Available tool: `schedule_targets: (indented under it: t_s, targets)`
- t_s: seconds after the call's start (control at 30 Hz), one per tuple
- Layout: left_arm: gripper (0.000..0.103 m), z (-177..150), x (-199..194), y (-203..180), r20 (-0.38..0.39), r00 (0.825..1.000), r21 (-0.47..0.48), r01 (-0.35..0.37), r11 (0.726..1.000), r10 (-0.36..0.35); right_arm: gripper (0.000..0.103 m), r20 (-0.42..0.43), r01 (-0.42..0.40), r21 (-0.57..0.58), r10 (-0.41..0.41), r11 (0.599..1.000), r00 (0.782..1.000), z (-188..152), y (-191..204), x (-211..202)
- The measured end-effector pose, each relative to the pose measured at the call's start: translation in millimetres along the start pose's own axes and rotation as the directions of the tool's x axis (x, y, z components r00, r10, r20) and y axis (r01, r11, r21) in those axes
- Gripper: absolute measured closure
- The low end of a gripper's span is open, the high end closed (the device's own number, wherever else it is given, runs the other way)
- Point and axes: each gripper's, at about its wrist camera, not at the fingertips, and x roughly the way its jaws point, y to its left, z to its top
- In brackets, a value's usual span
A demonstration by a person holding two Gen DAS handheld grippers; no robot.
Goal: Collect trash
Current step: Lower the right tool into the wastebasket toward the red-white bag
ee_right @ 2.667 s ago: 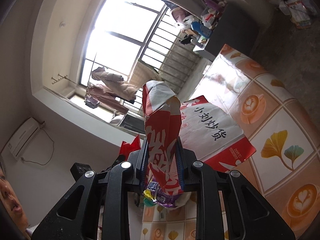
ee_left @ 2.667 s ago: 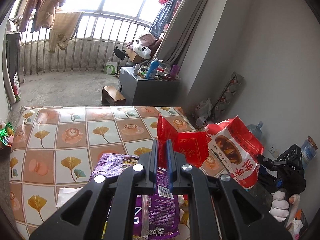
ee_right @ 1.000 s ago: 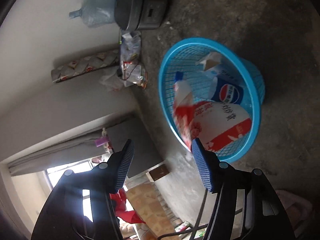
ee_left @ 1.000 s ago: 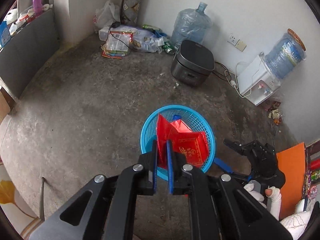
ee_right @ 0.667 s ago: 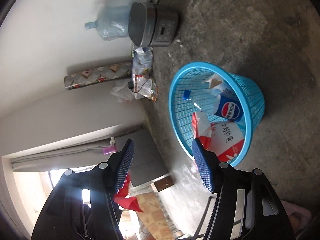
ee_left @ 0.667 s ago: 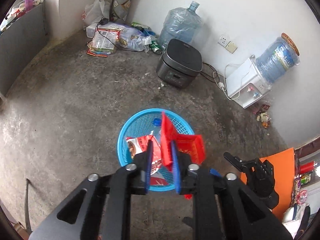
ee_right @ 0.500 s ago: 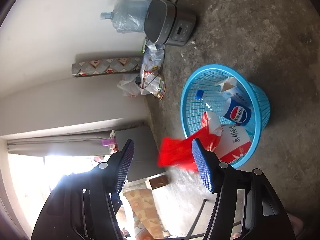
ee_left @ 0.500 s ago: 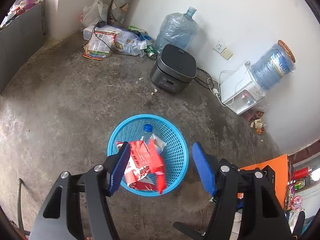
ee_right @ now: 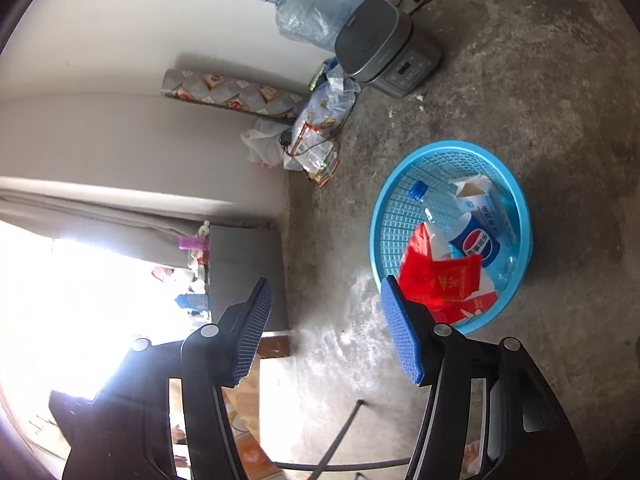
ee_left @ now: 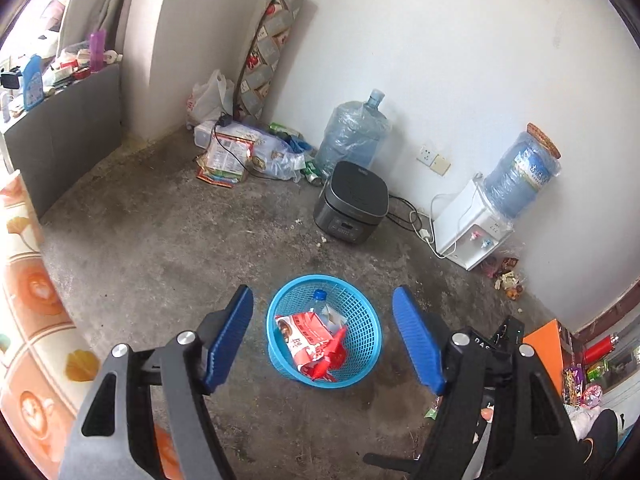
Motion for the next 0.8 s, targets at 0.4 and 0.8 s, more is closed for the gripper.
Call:
schedule_targets:
  t_s: [0.4, 0.8]
  targets:
    - [0.021, -43, -170, 72, 0.138, 0.976, -0.023, -0.165, 0.986, 0.167, 0.057, -0.144, 0.237, -0.282, -0.285, 0.93, 0.947, -32, 25, 88]
    - [0.014, -110, -275, 152, 0.244, 0.927, -0.308, -0.206, 0.929, 0.286, 0.055, -0.158, 0.34, -0.166, -0.366, 0.925, 0.917, -31, 3, 91]
